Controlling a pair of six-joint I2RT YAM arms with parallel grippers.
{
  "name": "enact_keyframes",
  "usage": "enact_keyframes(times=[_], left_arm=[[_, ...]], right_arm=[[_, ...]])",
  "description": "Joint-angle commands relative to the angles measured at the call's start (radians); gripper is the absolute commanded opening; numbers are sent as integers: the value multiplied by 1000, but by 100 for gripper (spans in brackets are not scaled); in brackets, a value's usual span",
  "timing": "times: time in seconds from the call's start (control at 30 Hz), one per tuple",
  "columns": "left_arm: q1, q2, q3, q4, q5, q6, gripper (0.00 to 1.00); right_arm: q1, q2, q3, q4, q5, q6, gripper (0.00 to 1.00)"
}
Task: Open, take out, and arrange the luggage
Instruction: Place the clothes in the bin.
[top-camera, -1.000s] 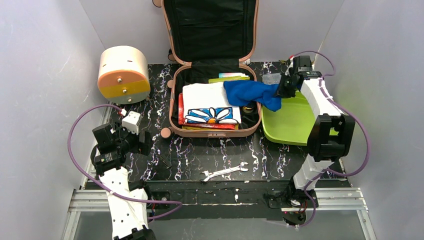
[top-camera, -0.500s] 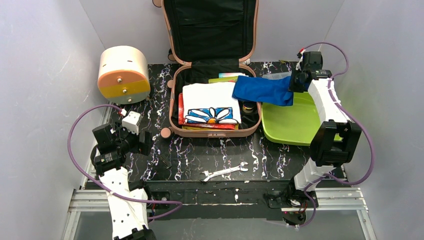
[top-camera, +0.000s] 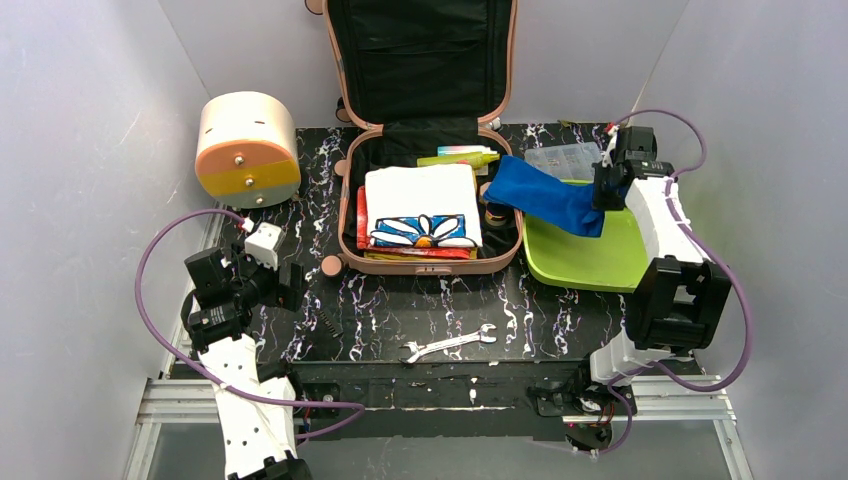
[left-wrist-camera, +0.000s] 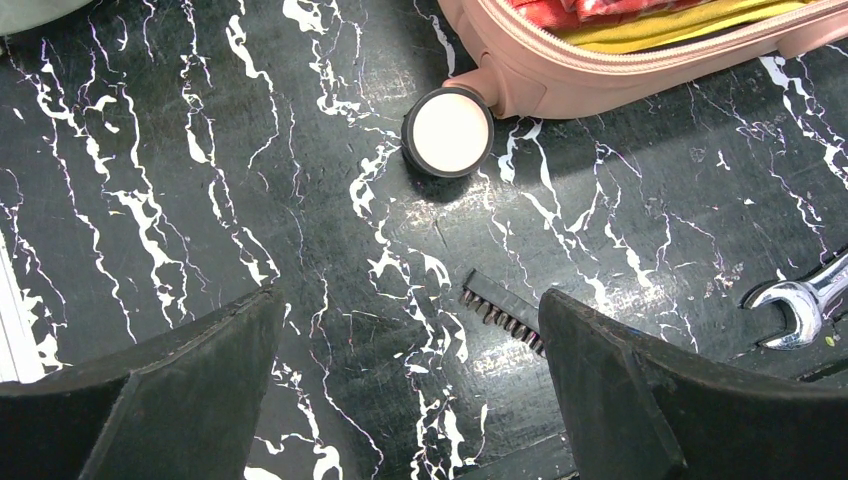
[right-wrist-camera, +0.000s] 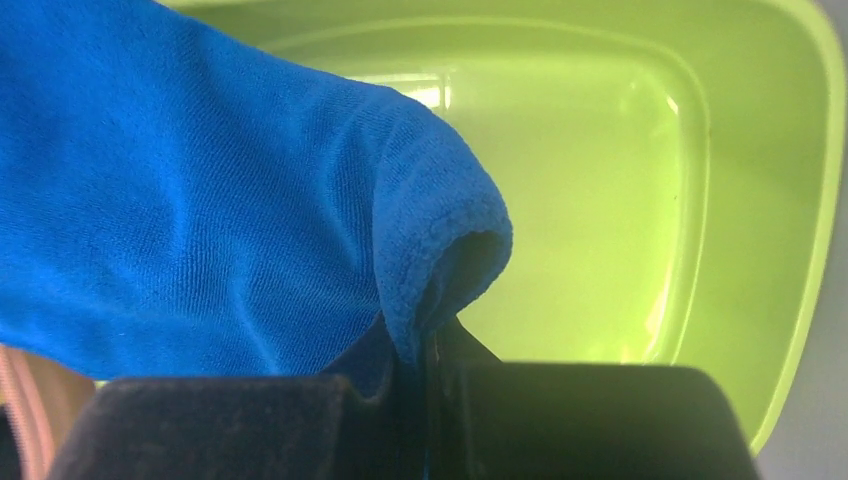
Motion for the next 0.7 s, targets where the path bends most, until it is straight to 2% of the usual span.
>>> enact_keyframes(times=[0.0,0.33,0.67], left_arm=[[8,-5,-4,-23,34,10,98],[8,-4,-2,-24,39,10,98],[9,-1,0,-27,44,10,98]], right_arm=[[-31,-42,-96,23,23,-87,1],[-89,-22,-285,104,10,-200,1],[-164,36,-264,166,62,-280,1]])
